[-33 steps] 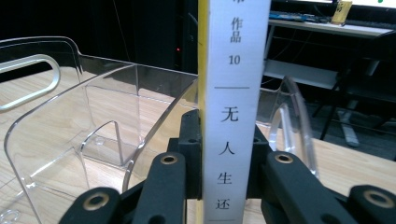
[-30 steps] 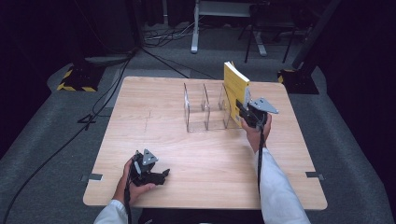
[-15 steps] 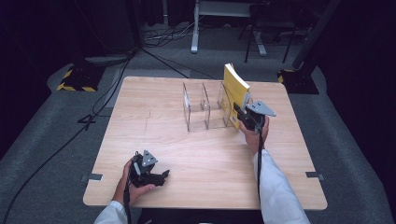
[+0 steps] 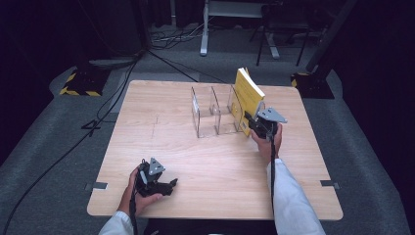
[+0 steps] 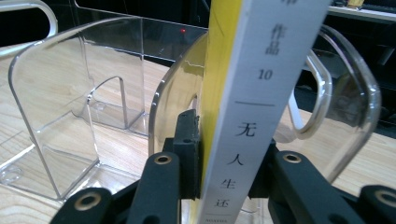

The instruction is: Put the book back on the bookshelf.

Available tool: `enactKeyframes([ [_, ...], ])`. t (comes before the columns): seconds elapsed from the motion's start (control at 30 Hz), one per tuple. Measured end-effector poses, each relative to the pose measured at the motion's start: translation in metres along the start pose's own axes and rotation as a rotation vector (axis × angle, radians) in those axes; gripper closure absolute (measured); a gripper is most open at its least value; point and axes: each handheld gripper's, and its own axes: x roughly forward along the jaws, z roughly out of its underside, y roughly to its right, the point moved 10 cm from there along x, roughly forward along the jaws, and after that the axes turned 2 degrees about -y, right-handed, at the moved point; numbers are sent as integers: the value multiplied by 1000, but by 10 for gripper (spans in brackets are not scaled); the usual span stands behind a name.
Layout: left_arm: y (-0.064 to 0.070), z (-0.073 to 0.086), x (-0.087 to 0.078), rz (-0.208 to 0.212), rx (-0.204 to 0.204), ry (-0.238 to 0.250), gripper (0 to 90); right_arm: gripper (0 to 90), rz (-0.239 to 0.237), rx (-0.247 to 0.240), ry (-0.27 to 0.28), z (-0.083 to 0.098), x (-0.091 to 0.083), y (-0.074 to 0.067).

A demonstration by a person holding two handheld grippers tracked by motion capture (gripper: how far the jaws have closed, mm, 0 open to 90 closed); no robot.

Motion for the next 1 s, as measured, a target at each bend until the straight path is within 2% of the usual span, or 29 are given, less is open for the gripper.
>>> enactKeyframes([
  [0.13,0,0,0,0,0,0,152,675,-7,-8,-20,0,-3,2],
  [0.23,0,0,0,1,1,0,152,670,-35,-13,-38,-1,-8,1],
  [0.33,0,0,0,1,1,0,152,682,-50,-50,-50,-3,-14,2],
  [0.5,0,0,0,1,0,0,152,688,-66,-67,-32,-11,-27,5],
  [0.7,0,0,0,1,1,0,152,696,-86,-109,-69,-17,-35,6],
  [0.87,0,0,0,1,1,0,152,687,-100,-111,-72,-22,-41,8],
  [1.0,0,0,0,1,1,0,152,645,-104,-116,-87,-25,-44,8],
])
